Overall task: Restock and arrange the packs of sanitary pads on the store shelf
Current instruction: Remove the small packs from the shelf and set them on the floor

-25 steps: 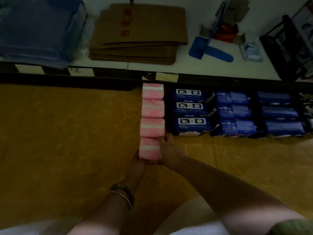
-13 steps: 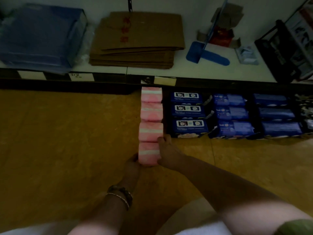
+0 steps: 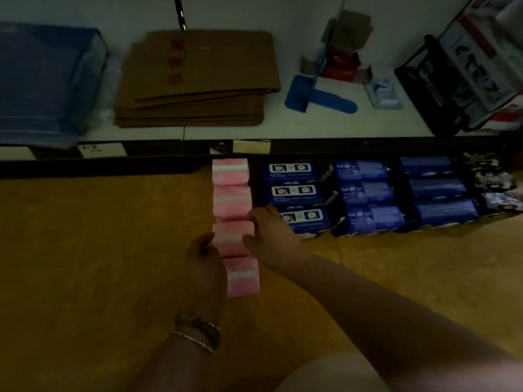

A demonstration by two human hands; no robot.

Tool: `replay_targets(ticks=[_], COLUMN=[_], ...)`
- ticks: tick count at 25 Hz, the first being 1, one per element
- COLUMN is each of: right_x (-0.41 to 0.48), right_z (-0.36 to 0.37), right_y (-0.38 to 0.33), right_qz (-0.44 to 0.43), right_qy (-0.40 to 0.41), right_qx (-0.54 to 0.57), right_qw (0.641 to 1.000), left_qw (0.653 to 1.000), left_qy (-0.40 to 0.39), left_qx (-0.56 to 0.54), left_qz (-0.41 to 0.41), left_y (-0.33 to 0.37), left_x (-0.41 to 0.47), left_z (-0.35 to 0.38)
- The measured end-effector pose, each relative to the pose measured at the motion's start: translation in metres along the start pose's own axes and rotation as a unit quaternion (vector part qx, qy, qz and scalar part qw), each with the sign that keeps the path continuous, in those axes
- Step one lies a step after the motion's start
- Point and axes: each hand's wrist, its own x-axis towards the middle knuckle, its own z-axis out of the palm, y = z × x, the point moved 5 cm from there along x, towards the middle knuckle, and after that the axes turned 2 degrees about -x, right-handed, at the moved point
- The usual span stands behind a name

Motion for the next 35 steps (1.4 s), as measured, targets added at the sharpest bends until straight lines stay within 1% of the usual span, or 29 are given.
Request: replay_targets(ticks=[3,5,8,11,14,17,21,23,26,29,32,35], right_x=[-0.01,-0.025,-0.047,-0.065,-0.086,-0.124,-0.184,-0.208,-0.233,-0.247,-0.263,-0.282], right_z=[-0.042,-0.067,-0.103,-0.15,-0.211,-0.283,-0.364,-0.397,-0.447,-0.497,-0.543,-0.577], right_y=[-0.024,-0.042,-0.067,-0.103,-0.15,-0.207,-0.285,-0.32,-0.379,-0.439,-0.499,-0.548], right_qz=[0.007,0.013,0.073,0.096,0.091,0.081,0.043,0.027,-0.009,-0.065,-0.136,-0.217], right_qy=[0.074,0.11,0.108,0.118,0.151,0.181,0.202,0.209,0.229,0.262,0.292,0.313], right_qx=[0.081,0.152,0.263,0.304,0.358,0.361,0.334,0.344,0.358,0.369,0.385,0.38], right_qw=[0.994,0.982,0.956,0.94,0.917,0.911,0.92,0.915,0.905,0.889,0.865,0.843], left_qw=[0.999,1.0,0.998,0.998,0.998,0.996,0.989,0.984,0.975,0.96,0.939,0.916], left_qy=[-0.01,-0.027,-0.058,-0.064,-0.042,-0.073,-0.132,-0.157,-0.181,-0.19,-0.198,-0.223], left_qx=[0.031,0.001,-0.018,-0.008,0.023,0.018,-0.014,-0.022,-0.024,-0.038,-0.06,-0.08], left_qz=[-0.01,-0.013,0.005,0.018,0.028,0.045,0.072,0.084,0.126,0.201,0.276,0.325], left_y=[0.038,0.075,0.147,0.208,0.269,0.352,0.467,0.519,0.598,0.678,0.751,0.805], left_x=[-0.021,-0.044,-0.081,-0.123,-0.159,-0.204,-0.262,-0.283,-0.31,-0.323,-0.338,-0.355], left_z=[0.005,-0.001,-0.014,-0.022,-0.035,-0.049,-0.072,-0.084,-0.11,-0.137,-0.16,-0.175])
